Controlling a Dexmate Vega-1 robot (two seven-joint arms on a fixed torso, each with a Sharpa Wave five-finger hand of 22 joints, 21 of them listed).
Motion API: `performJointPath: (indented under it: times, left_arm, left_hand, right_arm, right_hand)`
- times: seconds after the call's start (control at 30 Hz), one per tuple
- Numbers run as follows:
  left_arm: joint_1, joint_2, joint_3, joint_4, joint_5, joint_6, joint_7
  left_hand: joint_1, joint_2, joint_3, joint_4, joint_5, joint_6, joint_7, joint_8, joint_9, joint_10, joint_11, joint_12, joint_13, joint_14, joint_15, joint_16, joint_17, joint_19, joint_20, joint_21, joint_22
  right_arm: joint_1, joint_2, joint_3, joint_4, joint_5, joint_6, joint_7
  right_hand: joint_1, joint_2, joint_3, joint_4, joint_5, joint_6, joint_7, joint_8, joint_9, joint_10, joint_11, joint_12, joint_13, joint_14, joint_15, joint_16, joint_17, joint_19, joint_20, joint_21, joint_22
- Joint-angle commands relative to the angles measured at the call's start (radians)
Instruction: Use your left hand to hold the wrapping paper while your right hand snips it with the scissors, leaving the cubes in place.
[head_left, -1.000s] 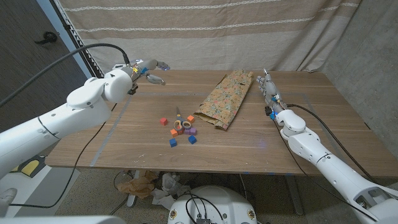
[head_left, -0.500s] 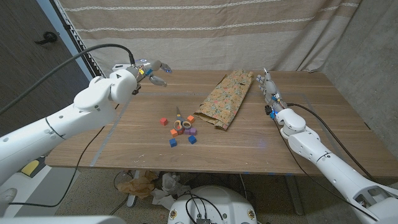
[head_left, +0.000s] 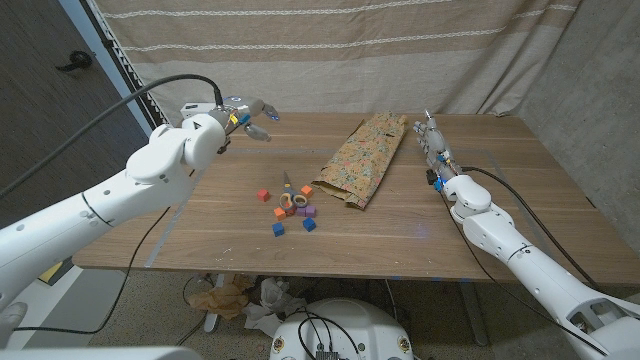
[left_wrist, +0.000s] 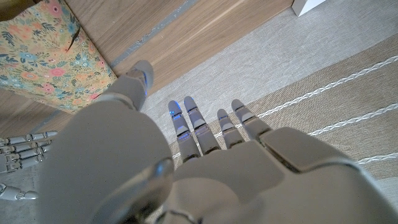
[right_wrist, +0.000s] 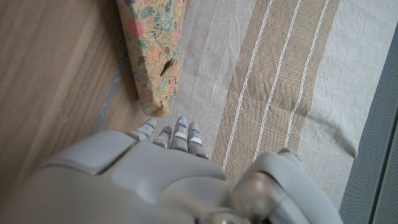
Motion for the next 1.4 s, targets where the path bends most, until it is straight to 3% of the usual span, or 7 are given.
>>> performJointPath:
  times: [0.03,0.27,0.47,0.6,1.03,1.23,1.4]
  left_arm:
    - [0.004,-0.026,0.012,0.002,0.082,0.003,-0.036]
    - [0.007,-0.037,-0.013,0.016,0.02,-0.029,-0.068]
    - [0.0,-0.041,-0.006,0.012,0.027,-0.019,-0.093]
    - [0.002,-0.045,-0.005,0.015,0.028,-0.022,-0.092]
    - [0.004,-0.067,-0.004,0.057,-0.01,-0.109,-0.043]
    - [0.003,-0.069,-0.001,0.057,-0.018,-0.118,-0.054]
    - [0.019,-0.06,-0.018,0.044,-0.028,-0.112,-0.04]
  left_hand:
    - [-0.001,-0.004,-0.005,0.001,-0.003,0.014,-0.001,0.007,0.006,0.011,0.002,0.005,0.003,-0.002,-0.161,0.004,0.006,0.007,-0.015,-0.002,0.005]
    - [0.005,0.001,-0.008,-0.001,-0.004,0.017,-0.002,0.009,0.008,0.013,0.001,0.005,0.004,-0.002,-0.164,0.004,0.005,0.011,-0.021,-0.001,0.005]
    - [0.087,0.022,0.0,-0.009,-0.016,0.098,-0.002,0.053,0.029,0.018,0.001,-0.003,0.006,-0.009,-0.163,0.0,0.004,0.006,-0.026,-0.004,0.005]
    - [0.097,0.023,0.0,-0.008,-0.019,0.102,-0.002,0.056,0.032,0.018,0.001,-0.005,0.006,-0.011,-0.165,-0.001,0.004,0.004,-0.027,-0.005,0.005]
    - [0.096,0.02,-0.011,0.003,-0.026,0.083,-0.001,0.052,0.038,0.008,0.001,-0.013,0.006,-0.019,-0.16,0.0,0.007,-0.004,-0.027,-0.006,0.006]
    - [0.107,0.036,-0.023,0.009,-0.03,-0.003,-0.001,0.02,0.049,-0.032,0.001,-0.032,0.008,-0.071,-0.151,-0.006,0.011,-0.03,-0.041,-0.007,0.006]
    - [0.129,0.053,-0.014,0.006,-0.032,0.021,-0.002,0.033,0.056,-0.032,0.0,-0.032,0.009,-0.07,-0.15,-0.001,0.011,-0.032,-0.037,-0.006,0.006]
  right_arm:
    - [0.006,0.007,0.0,0.011,0.001,-0.001,-0.007]
    - [0.005,0.011,-0.002,0.018,-0.001,0.004,-0.009]
    - [-0.002,0.015,0.003,0.01,0.006,-0.005,-0.023]
    - [-0.007,0.017,0.004,0.011,0.007,-0.003,-0.027]
    - [-0.021,0.026,0.003,0.0,-0.001,0.01,-0.049]
    - [-0.038,0.025,0.009,-0.017,-0.004,0.005,-0.075]
    - [-0.045,0.024,0.012,-0.023,-0.008,0.007,-0.086]
  right_hand:
    - [0.0,0.01,-0.004,-0.008,0.007,0.0,-0.002,-0.003,0.005,0.001,-0.003,-0.002,0.003,-0.003,0.001,0.001,0.002,-0.006,-0.001,0.003,0.001]
    - [0.001,0.011,-0.005,-0.008,0.008,0.001,-0.002,-0.003,0.005,0.0,-0.001,-0.003,0.003,-0.004,0.001,0.001,0.002,-0.007,0.0,0.003,0.001]
    - [0.001,0.013,-0.005,-0.009,0.008,0.003,-0.002,-0.002,0.005,0.006,-0.005,-0.001,0.003,-0.005,0.005,0.001,0.002,-0.009,0.002,0.003,0.001]
    - [0.001,0.013,-0.006,-0.009,0.009,0.003,-0.002,-0.002,0.005,0.005,-0.004,-0.002,0.003,-0.007,0.004,0.0,0.002,-0.011,0.003,0.003,0.001]
    - [0.001,0.015,-0.008,-0.009,0.01,0.002,-0.001,-0.003,0.005,0.007,-0.005,-0.002,0.003,-0.008,0.004,0.001,0.003,-0.013,0.006,0.003,0.001]
    - [0.001,0.016,-0.009,-0.009,0.01,0.003,-0.003,-0.003,0.005,0.007,-0.006,-0.002,0.003,-0.009,0.002,0.001,0.003,-0.014,0.006,0.004,0.001]
    - [0.001,0.017,-0.01,-0.009,0.01,0.002,-0.002,-0.003,0.005,0.005,-0.006,-0.003,0.003,-0.009,0.0,0.001,0.003,-0.014,0.007,0.004,0.001]
